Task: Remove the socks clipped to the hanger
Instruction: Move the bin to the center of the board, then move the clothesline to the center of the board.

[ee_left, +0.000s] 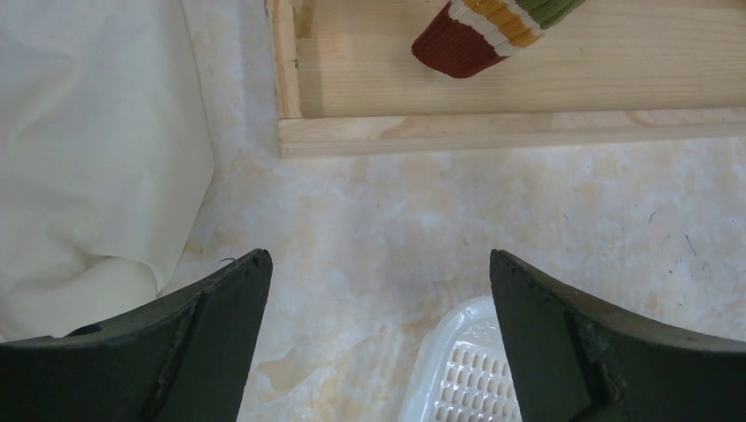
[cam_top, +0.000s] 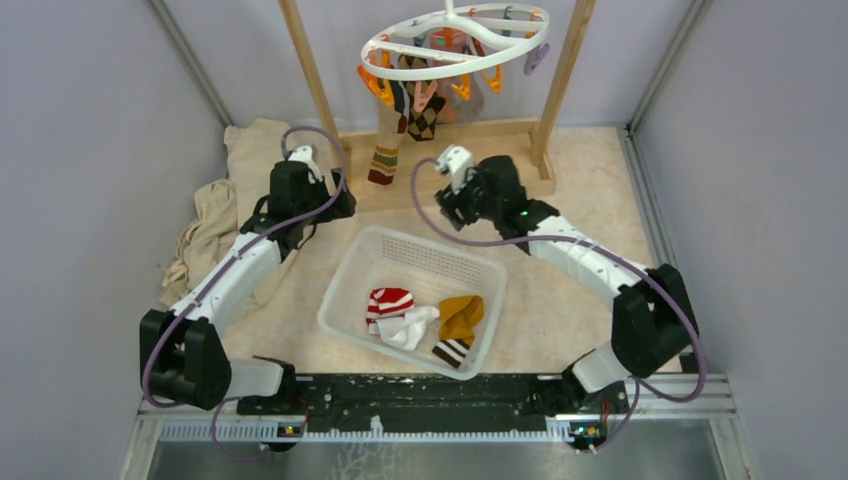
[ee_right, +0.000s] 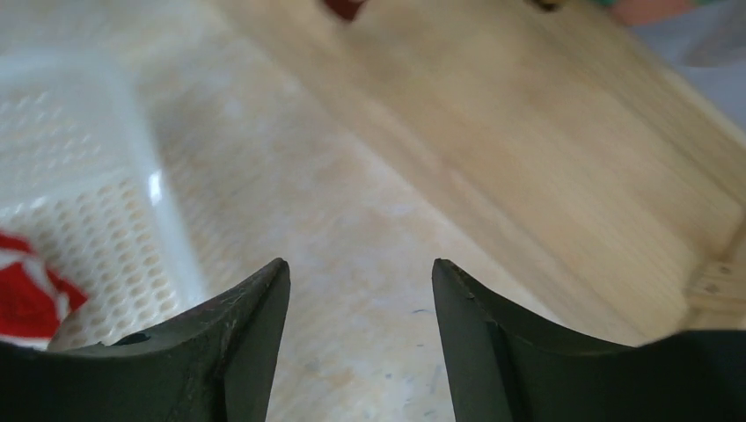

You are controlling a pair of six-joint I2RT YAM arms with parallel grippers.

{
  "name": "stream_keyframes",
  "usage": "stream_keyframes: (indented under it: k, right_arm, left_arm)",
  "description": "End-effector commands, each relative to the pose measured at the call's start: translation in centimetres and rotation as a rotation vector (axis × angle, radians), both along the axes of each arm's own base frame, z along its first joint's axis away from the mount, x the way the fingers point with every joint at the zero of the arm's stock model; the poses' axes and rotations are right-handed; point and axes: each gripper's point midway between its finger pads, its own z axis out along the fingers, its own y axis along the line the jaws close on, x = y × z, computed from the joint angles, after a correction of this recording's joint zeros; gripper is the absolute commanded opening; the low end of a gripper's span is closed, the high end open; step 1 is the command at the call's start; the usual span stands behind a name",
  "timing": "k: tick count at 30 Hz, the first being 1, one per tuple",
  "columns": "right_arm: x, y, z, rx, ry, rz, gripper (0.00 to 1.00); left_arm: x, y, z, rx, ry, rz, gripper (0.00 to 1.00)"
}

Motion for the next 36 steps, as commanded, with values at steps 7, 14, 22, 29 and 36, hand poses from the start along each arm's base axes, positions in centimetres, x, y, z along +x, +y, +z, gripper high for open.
stream_keyframes:
  k: [7, 14, 22, 29, 36]
  right_arm:
    - [11.2, -15.8, 4.8, 0.184, -0.050, -0.745, 0.59]
    - [15.7, -23.9, 1.8, 0.215, -0.017, -1.005, 0.56]
    - [19.1, -26.7, -2.0, 0.209, 0.027, -1.067, 0.55]
    - [20.8, -27.0, -5.5, 0.204, 0.085, -1.076, 0.54]
    - [20.8, -27.4, -8.3, 0.185, 0.140, -1.108, 0.54]
  left_arm:
    - [5.6, 0.5, 0.7, 0.030, -0.030, 0.072, 0.99]
    - [9.5, 0.9, -2.0, 0.023, -0.003, 0.108, 0.99]
    - [12.5, 1.3, -6.3, 0.047, 0.044, 0.121, 0.99]
    - [13.7, 1.3, -8.4, 0.050, 0.081, 0.125, 0.99]
    - [14.1, 1.7, -9.9, 0.060, 0.123, 0.137, 0.98]
